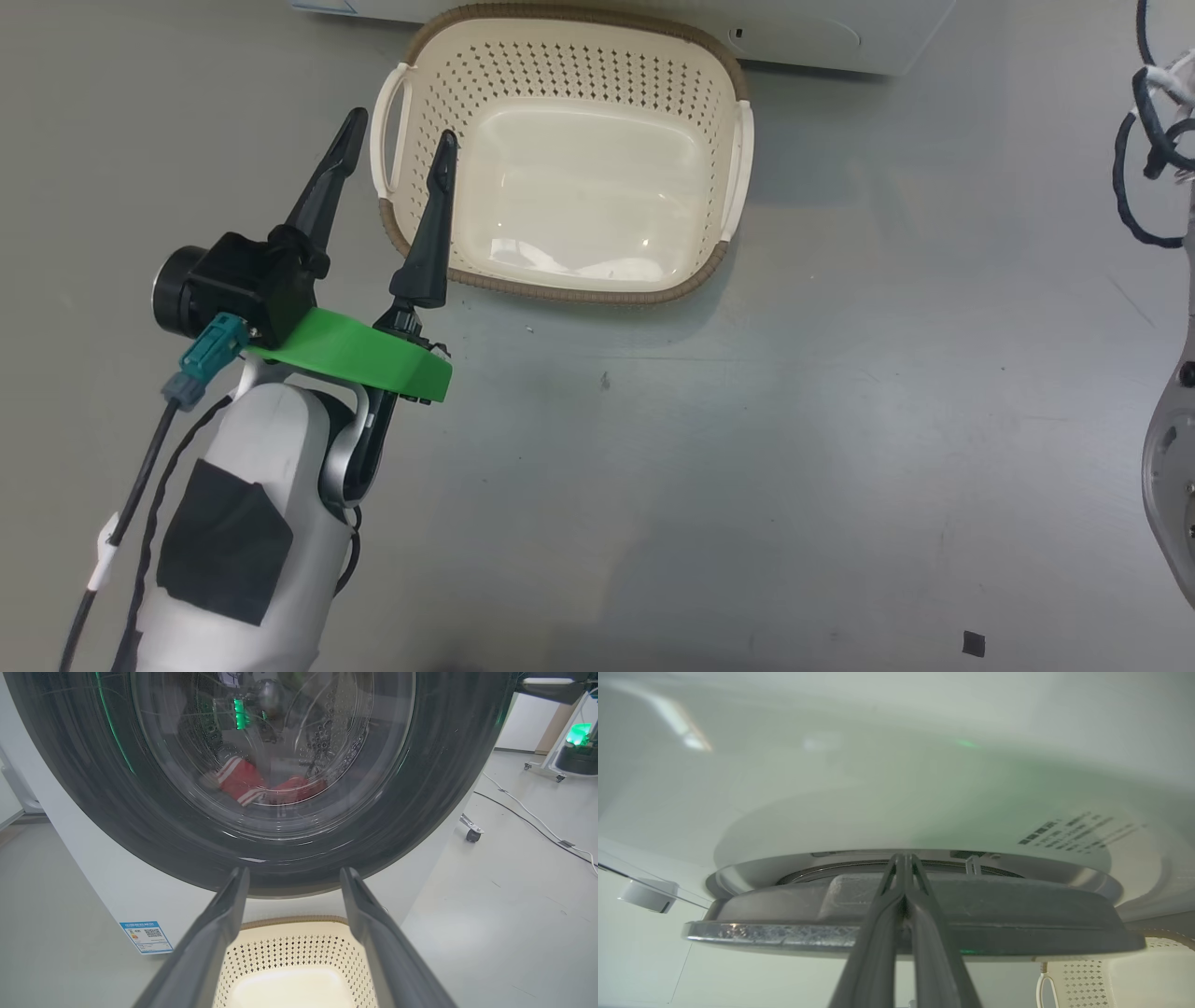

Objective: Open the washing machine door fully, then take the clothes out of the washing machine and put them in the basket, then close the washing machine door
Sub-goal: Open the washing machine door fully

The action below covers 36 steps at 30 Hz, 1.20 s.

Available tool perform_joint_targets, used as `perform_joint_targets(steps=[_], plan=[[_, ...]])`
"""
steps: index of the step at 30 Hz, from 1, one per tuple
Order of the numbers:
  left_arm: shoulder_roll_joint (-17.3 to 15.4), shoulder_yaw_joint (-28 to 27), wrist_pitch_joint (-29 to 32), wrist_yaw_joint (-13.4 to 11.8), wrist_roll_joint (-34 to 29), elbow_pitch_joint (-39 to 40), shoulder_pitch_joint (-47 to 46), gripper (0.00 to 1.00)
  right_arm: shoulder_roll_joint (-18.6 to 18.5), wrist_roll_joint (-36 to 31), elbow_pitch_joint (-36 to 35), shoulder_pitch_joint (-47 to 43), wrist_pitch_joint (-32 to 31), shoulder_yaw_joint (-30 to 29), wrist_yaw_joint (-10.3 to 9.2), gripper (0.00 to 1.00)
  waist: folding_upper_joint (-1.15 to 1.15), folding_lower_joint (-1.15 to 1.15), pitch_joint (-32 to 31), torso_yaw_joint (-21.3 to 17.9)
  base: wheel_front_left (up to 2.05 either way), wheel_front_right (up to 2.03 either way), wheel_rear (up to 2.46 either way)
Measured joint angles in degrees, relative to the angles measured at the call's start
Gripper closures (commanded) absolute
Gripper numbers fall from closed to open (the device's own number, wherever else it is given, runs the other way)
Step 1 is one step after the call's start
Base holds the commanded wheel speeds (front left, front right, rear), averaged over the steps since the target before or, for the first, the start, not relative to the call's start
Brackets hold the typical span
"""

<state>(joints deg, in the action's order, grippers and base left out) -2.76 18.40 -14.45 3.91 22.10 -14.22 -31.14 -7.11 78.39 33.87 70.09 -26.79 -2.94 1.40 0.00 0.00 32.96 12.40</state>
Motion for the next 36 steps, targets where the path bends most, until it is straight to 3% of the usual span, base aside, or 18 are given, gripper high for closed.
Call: perform_joint_targets(steps=[25,36], plan=[[0.7,-1.0,0.0,0.5,-0.1,-0.7,-0.8,0.0,-1.5,3.9,7.4,5.7,-8.4,-0.2,-0.54,1.0,0.0,0.0,0.7,1.3,0.0,0.0,0.0],[0.9,-1.2,0.0,0.8,-0.4,-1.1,-0.8,0.0,-2.0,5.3,9.7,5.7,-11.3,-0.2,0.18,1.0,0.0,0.0,0.1,1.0,0.0,0.0,0.0]])
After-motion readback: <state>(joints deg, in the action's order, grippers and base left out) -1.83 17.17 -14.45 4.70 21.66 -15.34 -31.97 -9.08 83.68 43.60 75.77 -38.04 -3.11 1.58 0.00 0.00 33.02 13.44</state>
